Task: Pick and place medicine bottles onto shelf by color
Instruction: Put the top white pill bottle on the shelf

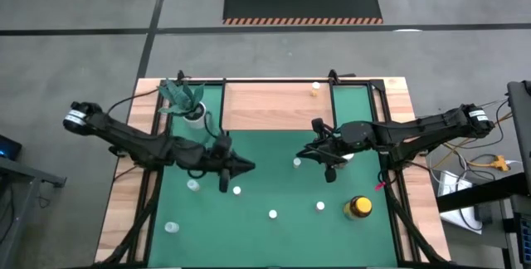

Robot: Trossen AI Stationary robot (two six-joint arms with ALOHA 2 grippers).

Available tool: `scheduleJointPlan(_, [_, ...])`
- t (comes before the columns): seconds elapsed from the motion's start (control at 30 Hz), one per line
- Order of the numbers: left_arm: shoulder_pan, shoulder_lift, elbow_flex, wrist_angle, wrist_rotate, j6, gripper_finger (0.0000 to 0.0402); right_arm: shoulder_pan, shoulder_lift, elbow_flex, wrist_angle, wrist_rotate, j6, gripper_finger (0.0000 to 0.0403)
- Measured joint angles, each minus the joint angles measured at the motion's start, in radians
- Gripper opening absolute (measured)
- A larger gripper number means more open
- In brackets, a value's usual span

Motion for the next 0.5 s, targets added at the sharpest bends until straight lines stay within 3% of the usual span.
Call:
scheduleJointPlan(0.17, [-0.040,0.006,0.108,-0.592,-0.005,-0.365,0.0011,0.000,0.000,0.000,-0.006,0.000,0.000,0.0009])
scheduleJointPlan(0.27, [-0.074,0.016,0.143,-0.859,0.062,-0.581,0.0011,0.000,0.000,0.000,-0.012,0.000,0.000,0.0009])
scheduleJointPlan(0.5, [-0.127,0.050,0.139,-0.933,0.270,-0.803,0.0011,0.000,0.001,0.000,-0.019,0.000,0.000,0.0009])
